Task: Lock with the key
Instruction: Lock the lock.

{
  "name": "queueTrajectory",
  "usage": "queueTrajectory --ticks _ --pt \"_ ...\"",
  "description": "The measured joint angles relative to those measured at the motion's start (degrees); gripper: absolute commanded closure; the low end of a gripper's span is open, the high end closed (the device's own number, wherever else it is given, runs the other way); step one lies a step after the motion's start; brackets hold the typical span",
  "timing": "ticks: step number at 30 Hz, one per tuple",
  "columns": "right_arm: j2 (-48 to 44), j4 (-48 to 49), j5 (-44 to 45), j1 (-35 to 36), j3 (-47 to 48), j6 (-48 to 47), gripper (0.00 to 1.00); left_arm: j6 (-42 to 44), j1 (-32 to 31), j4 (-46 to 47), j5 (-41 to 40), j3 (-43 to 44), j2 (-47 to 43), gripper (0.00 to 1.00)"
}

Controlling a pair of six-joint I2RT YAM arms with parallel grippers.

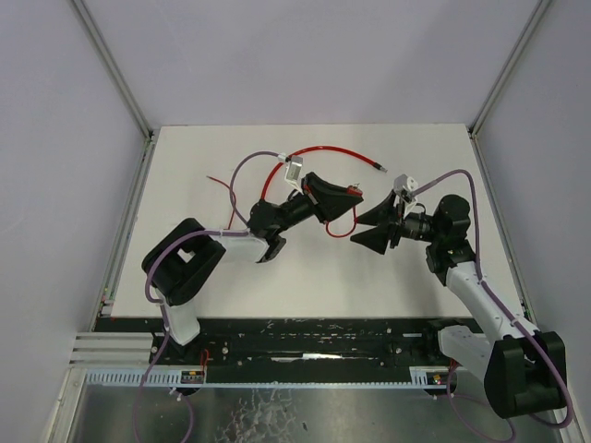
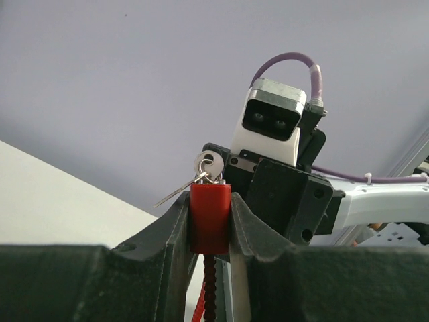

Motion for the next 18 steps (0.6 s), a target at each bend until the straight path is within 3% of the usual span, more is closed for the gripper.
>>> queueTrajectory --ticks 4,9,18 --pt "0.6 4.8 1.7 1.4 -0.4 5.1 0.48 -1.6 -0.2 0.2 -1.9 -0.1 0.0 1.0" --pt "0.7 10.1 3.6 1.7 -1.5 9.6 0.68 -1.9 -0.3 0.3 -2.5 -0.1 0.0 1.0" --pt "1.9 12.0 5.6 2.0 -1.7 12.0 0.91 -1.4 -0.8 0.6 -2.3 -0.1 0.0 1.0"
